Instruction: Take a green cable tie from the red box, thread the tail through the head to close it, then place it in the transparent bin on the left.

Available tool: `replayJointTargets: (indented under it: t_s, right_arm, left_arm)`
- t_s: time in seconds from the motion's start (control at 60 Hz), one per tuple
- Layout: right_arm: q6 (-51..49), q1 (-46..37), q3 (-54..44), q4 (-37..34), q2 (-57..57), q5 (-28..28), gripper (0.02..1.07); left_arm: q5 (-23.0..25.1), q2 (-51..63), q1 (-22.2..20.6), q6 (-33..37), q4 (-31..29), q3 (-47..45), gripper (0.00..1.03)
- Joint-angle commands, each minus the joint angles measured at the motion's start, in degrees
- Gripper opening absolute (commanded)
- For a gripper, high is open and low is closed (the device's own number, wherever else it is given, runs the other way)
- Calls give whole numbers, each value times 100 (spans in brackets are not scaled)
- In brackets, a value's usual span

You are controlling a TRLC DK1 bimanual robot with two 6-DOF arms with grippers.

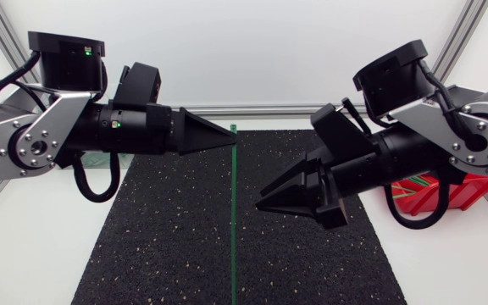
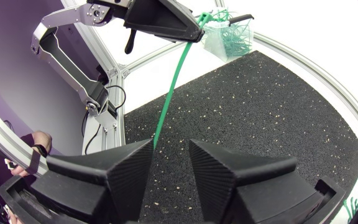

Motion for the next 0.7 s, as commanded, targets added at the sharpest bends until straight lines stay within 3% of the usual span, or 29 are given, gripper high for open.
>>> replayJointTargets:
  t_s: [0.0, 0.067, 0.217, 0.4, 0.5, 0.583, 0.683]
  right_arm:
    - [-273, -81, -114, -208, -30, 85, 66]
    - [-466, -107, -132, -305, -30, 190, 69]
    - [-378, -81, -123, -481, 128, 234, 69]
    - [-88, -151, -246, -103, 23, 348, 69]
    - [-88, -98, -475, 513, -232, 849, 69]
    - [-334, 157, -545, 600, -303, 1385, 69]
    - [-589, 306, -554, 644, -338, 1605, 69]
  left_arm:
    - [181, 198, 85, -273, -93, 219, 4]
    - [418, 285, 200, -431, -93, 298, 4]
    - [453, 303, 367, -466, -172, 359, 4]
    - [699, 400, 542, -642, -480, 429, 4]
    - [875, 523, 657, -914, -506, 429, 4]
    - [884, 523, 718, -1143, -550, 421, 4]
    - [884, 444, 744, -1494, -665, 403, 4]
